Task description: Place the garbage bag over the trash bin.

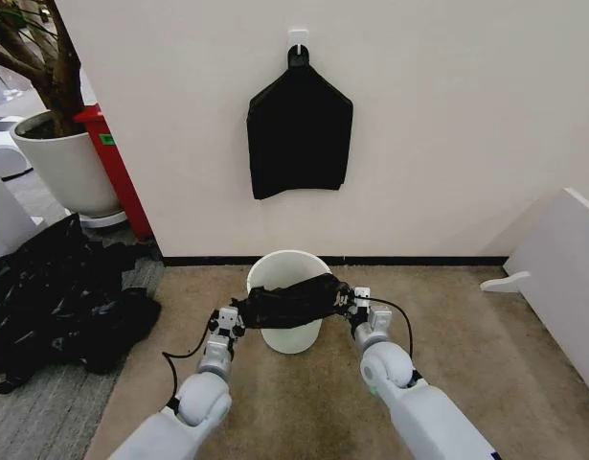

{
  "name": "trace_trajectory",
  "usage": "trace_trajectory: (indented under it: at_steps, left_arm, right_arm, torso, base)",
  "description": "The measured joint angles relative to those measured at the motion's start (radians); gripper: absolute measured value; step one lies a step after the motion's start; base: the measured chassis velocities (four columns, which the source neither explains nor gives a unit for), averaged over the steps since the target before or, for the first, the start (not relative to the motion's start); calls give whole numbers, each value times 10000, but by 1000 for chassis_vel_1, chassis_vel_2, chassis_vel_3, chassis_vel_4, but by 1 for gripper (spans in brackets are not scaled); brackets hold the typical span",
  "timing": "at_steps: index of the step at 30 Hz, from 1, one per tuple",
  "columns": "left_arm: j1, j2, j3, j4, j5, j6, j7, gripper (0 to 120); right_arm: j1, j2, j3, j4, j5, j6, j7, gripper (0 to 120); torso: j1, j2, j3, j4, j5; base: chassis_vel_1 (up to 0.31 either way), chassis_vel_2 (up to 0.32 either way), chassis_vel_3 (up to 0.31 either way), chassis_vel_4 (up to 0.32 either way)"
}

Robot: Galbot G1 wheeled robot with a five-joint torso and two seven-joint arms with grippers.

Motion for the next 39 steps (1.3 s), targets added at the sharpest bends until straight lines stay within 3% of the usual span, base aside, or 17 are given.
trace_trajectory:
  at_steps: [11, 18, 33, 39]
  left_arm:
    - [-657, -492, 98, 1047, -179, -97, 196, 0]
    - [-715, -575, -54, 928, -246, -102, 167, 0]
    - [-955, -1148, -238, 2153, -302, -150, 193, 0]
    - [-902, -1172, -171, 2242, -236, -232, 294, 0]
  right_arm:
    - [492, 385, 136, -974, -176, 5, -967, 0]
    - [611, 467, 311, -950, -219, -209, -1139, 0]
    - [1149, 826, 689, -2018, -215, -287, -1587, 0]
    - [1025, 862, 668, -2051, -260, -222, -1721, 0]
  torso:
    - [0, 0, 1, 0, -1]
    - [0, 0, -1, -1, 0]
    - [0, 0, -1, 1, -1]
    - [0, 0, -1, 1, -1]
  base:
    - [0, 0, 0, 0]
    - [0, 0, 0, 0]
    - [0, 0, 0, 0]
    - [0, 0, 0, 0]
